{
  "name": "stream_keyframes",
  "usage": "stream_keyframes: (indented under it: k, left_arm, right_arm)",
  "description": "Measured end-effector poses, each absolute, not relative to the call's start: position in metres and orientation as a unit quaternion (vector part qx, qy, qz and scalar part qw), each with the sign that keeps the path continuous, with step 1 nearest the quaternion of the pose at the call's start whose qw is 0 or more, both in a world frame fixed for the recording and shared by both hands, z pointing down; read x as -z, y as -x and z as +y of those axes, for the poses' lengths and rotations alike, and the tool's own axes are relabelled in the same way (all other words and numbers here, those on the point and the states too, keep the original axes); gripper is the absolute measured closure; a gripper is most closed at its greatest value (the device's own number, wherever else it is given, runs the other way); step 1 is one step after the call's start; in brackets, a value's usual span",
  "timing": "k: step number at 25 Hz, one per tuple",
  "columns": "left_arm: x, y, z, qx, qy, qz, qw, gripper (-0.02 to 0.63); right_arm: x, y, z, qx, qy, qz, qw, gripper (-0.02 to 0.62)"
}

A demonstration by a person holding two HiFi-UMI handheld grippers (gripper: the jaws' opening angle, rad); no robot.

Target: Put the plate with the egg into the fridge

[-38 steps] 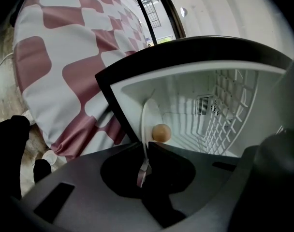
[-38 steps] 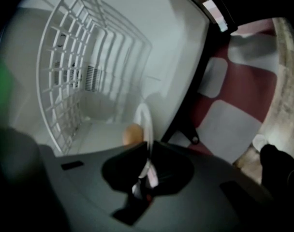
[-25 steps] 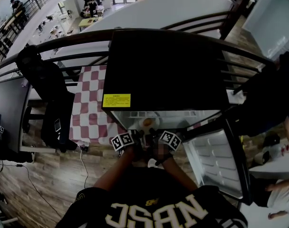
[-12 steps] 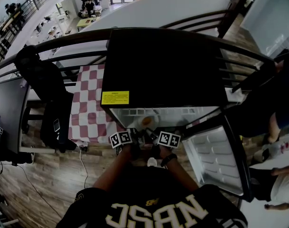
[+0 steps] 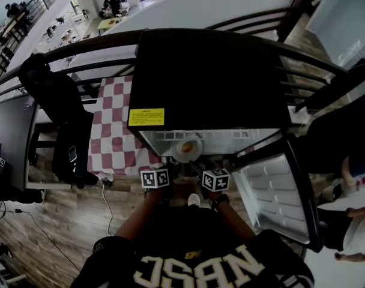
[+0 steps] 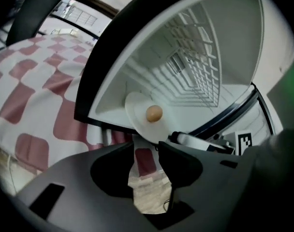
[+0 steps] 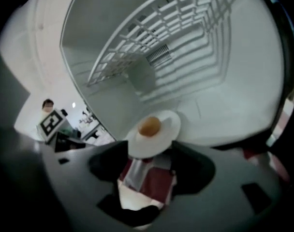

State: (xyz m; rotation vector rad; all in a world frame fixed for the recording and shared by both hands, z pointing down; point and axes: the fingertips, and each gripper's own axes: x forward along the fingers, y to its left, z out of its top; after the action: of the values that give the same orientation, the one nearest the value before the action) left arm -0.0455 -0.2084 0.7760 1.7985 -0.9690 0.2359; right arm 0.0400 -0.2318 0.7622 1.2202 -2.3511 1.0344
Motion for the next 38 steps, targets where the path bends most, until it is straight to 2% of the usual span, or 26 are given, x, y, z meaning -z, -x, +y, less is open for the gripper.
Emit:
stream_keyframes:
  k: [4,7,9,11,14,16,19,25,38]
  left_arm:
    - [-0.779,0.050,-0.206,-0.176,-0.794,-0.431,0.392,0.440]
    - [-0.777,0.046,-0.203,-0.204,-0.807,-0.439,0.337,0.452]
    - [-0.778,0.042,-0.202,-0.211,-0.813,-0.441,0.317,0.459]
    - [-0.776,0.035,-0.202,-0.215,-0.819,-0.436,0.305,0.469]
    - [-0.781,0.030,-0.202,-0.226,-0.817,-0.437,0.302,0.497]
    - [-0.784,0.030,-0.204,-0.231,-0.810,-0.445,0.305,0.544]
    - [-0.787,0.029,-0.208,-0.238,-0.801,-0.454,0.308,0.575]
    - [-0.801,0.025,-0.208,-0.240,-0.783,-0.459,0.344,0.581]
    - [-0.794,0.031,-0.234,-0.231,-0.763,-0.484,0.361,0.586]
  right_arm:
    - [-0.760,-0.042,-0.225,-0.283,-0.425,-0.835,0.206,0.302]
    - [-0.770,-0.046,-0.218,-0.252,-0.426,-0.834,0.245,0.319]
    - [-0.774,-0.049,-0.216,-0.242,-0.431,-0.830,0.257,0.353]
    - [-0.775,-0.049,-0.217,-0.239,-0.437,-0.828,0.256,0.418]
    - [-0.781,-0.049,-0.216,-0.240,-0.435,-0.826,0.267,0.465]
    - [-0.785,-0.048,-0.217,-0.244,-0.434,-0.822,0.276,0.503]
    - [-0.787,-0.044,-0.219,-0.249,-0.427,-0.821,0.285,0.531]
    - [-0.786,-0.033,-0.220,-0.253,-0.407,-0.827,0.294,0.551]
    - [-0.786,-0.029,-0.248,-0.273,-0.408,-0.822,0.290,0.557]
